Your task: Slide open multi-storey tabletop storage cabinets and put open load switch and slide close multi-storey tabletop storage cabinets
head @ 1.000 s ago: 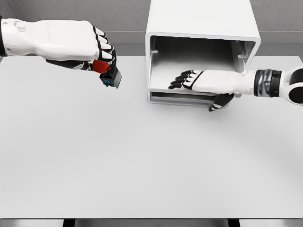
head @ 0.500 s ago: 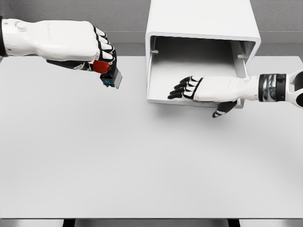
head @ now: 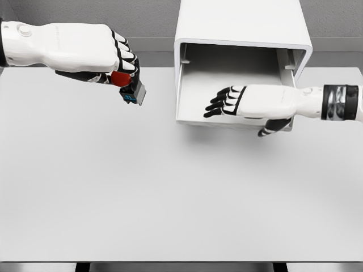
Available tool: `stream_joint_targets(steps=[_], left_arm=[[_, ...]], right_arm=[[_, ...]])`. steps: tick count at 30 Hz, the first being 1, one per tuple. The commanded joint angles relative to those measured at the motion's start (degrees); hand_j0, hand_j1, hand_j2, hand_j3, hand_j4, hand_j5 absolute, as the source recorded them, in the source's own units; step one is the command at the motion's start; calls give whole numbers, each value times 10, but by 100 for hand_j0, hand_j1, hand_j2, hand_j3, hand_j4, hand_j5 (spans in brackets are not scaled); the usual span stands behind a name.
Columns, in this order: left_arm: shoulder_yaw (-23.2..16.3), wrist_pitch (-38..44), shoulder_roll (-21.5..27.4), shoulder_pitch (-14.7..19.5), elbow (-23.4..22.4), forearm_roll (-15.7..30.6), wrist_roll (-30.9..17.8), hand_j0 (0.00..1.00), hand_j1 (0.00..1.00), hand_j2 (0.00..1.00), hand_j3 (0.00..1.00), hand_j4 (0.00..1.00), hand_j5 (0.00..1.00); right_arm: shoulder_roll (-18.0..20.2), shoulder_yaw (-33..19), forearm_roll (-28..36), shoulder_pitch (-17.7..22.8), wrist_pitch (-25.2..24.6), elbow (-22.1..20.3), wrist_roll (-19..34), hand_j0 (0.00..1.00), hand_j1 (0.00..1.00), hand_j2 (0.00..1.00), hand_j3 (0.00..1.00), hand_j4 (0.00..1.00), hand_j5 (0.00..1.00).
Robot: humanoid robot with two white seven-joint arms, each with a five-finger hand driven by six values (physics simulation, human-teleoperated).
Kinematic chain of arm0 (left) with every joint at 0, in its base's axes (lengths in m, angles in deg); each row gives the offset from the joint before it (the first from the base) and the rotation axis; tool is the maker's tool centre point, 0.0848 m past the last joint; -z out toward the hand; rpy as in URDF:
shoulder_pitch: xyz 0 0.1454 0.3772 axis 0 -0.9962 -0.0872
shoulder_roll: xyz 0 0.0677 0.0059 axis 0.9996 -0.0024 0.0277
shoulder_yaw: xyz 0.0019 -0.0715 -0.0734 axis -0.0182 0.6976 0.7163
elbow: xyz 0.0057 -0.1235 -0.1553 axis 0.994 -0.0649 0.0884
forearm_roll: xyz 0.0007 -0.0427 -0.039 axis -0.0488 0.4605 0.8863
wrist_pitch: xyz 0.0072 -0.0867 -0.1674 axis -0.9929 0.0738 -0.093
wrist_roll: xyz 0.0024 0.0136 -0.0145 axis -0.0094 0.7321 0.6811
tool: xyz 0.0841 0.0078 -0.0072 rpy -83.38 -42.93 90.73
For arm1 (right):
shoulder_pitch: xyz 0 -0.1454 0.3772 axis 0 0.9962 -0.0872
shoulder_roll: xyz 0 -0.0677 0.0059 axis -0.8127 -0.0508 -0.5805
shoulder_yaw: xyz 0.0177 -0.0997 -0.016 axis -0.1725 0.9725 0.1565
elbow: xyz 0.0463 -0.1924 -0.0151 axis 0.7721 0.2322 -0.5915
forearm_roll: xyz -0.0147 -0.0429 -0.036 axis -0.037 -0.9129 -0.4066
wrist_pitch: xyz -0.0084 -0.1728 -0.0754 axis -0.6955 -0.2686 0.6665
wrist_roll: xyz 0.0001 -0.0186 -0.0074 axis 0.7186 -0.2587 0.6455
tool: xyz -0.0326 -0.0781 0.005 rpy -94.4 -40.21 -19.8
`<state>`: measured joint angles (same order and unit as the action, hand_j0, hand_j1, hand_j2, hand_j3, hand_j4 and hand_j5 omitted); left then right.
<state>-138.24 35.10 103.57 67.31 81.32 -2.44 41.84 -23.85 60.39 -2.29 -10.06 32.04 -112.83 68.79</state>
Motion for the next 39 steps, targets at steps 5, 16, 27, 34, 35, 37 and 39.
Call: stream_joint_targets(steps=[5, 16, 27, 34, 35, 37, 39], left_arm=[[1, 2, 0, 1, 1, 3, 0, 46, 46, 46, 46, 46, 46], [-1, 2, -39, 37, 3, 13, 0, 46, 46, 46, 46, 46, 46], [-4, 2, -220, 62, -27, -11, -8, 46, 46, 46, 46, 46, 46], [-6, 2, -347, 55, -178, -197, -8, 49, 49, 49, 49, 49, 49], [-6, 2, -353, 53, -179, -197, -8, 52, 52, 52, 52, 52, 52], [-6, 2, -354, 52, -180, -197, -8, 56, 56, 56, 56, 56, 56], [-6, 2, -360, 52, -190, -197, -8, 69, 69, 69, 69, 69, 69]], right_arm=[[12, -6, 3, 5, -1, -22, -2, 100, 100, 100, 100, 100, 100], [43, -110, 84, 41, -1, -42, -2, 100, 100, 100, 100, 100, 100], [118, -431, 236, 283, -1, 65, -2, 99, 99, 99, 99, 99, 99], [119, -449, 165, 390, -1, 106, -2, 54, 54, 54, 54, 54, 54], [116, -449, 147, 405, -1, 104, -2, 54, 54, 54, 54, 54, 54], [107, -448, 115, 433, -1, 96, -2, 54, 54, 54, 54, 54, 54], [99, -448, 84, 441, -1, 83, -2, 54, 54, 54, 54, 54, 54]])
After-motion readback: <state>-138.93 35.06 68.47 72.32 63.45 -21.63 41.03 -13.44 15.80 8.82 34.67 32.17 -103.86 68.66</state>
